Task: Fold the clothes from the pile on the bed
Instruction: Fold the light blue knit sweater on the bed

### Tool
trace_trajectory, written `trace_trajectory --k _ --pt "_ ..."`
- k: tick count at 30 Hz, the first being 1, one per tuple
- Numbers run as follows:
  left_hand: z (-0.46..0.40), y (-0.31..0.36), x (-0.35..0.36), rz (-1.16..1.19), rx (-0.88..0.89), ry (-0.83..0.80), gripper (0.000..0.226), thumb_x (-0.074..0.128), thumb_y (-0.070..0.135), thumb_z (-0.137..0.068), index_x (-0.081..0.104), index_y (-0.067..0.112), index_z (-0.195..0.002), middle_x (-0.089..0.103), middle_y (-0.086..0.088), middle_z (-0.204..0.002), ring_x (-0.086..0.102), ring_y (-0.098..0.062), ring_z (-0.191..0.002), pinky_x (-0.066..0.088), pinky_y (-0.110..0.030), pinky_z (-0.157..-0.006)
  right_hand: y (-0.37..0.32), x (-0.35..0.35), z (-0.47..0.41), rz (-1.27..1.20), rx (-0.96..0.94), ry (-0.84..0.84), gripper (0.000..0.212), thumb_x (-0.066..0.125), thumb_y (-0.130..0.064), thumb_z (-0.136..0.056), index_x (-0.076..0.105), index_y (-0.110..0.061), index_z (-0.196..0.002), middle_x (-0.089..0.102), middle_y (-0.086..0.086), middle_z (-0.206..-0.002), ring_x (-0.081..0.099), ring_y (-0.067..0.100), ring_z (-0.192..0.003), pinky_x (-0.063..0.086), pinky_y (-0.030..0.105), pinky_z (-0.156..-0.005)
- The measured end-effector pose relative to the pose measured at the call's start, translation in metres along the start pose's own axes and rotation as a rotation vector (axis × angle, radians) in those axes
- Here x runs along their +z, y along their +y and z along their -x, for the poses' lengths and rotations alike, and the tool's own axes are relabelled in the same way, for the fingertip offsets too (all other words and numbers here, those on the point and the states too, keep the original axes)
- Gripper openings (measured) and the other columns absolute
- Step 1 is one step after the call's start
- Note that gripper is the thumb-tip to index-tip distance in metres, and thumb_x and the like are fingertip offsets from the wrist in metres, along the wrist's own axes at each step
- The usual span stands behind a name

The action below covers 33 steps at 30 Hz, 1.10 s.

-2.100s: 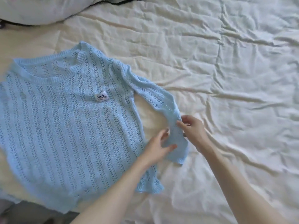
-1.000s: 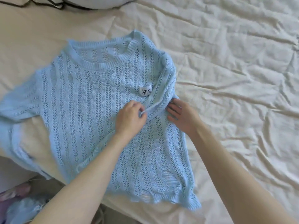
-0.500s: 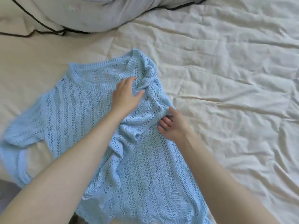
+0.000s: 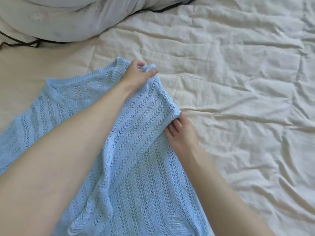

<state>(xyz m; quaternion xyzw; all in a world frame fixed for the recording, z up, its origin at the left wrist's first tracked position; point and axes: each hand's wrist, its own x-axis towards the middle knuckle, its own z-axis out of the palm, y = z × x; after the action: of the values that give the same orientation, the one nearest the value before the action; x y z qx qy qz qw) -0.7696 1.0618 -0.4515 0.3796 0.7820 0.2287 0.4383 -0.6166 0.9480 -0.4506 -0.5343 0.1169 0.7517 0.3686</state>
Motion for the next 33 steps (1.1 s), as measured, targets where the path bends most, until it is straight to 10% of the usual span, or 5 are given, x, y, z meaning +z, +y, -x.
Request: trace_trajectory --k 6,12,22,28,33 --pt "-0.013 -0.002 0.010 0.050 -0.017 0.098 0.010 0.062 0.024 -0.090 0.060 0.014 -0.087 0.061 -0.008 -0.092 0.057 -0.019 -0.085 0.046 -0.032 -0.082 -0.002 0.003 -0.009 0.089 -0.030 0.170 0.008 0.055 -0.010 -0.092 0.062 -0.006 -0.090 0.067 0.007 -0.087 0.064 0.016 -0.074 0.054 0.023 -0.061" --pt "-0.001 -0.012 0.005 -0.083 0.072 0.064 0.048 0.063 0.029 -0.089 0.049 0.011 -0.132 0.058 -0.006 -0.119 0.056 -0.017 -0.107 0.043 -0.026 -0.092 -0.006 0.000 -0.009 0.192 -0.109 0.173 0.015 0.052 -0.018 -0.097 0.059 -0.015 -0.084 0.066 0.004 -0.092 0.064 0.016 -0.084 0.053 0.024 -0.067" --pt "0.160 -0.128 -0.049 -0.108 -0.066 0.301 0.018 0.066 0.021 -0.087 0.064 0.011 -0.103 0.058 0.000 -0.093 0.051 -0.005 -0.074 0.041 -0.017 -0.072 0.059 -0.039 0.045 0.478 -0.029 0.133 0.005 0.051 -0.006 -0.094 0.050 -0.010 -0.097 0.053 0.004 -0.074 0.049 0.013 -0.060 0.044 0.021 -0.053" --pt "0.242 -0.209 -0.080 -0.105 -0.234 0.146 0.021 0.066 0.013 -0.086 0.065 0.002 -0.104 0.063 -0.012 -0.100 0.055 -0.011 -0.079 0.040 -0.008 -0.066 0.140 -0.049 0.078 0.633 0.192 -0.004 0.018 0.047 -0.009 -0.097 0.049 -0.013 -0.079 0.050 0.002 -0.071 0.048 0.012 -0.059 0.045 0.023 -0.057" --pt "0.256 -0.234 -0.080 -0.297 -0.183 0.017 0.020 0.070 0.026 -0.083 0.063 0.012 -0.095 0.048 0.001 -0.090 0.050 -0.019 -0.086 0.040 -0.027 -0.075 0.179 -0.032 0.078 0.774 0.097 0.005 0.020 0.047 -0.008 -0.095 0.048 -0.014 -0.076 0.046 0.003 -0.067 0.043 0.013 -0.059 0.038 0.023 -0.055"
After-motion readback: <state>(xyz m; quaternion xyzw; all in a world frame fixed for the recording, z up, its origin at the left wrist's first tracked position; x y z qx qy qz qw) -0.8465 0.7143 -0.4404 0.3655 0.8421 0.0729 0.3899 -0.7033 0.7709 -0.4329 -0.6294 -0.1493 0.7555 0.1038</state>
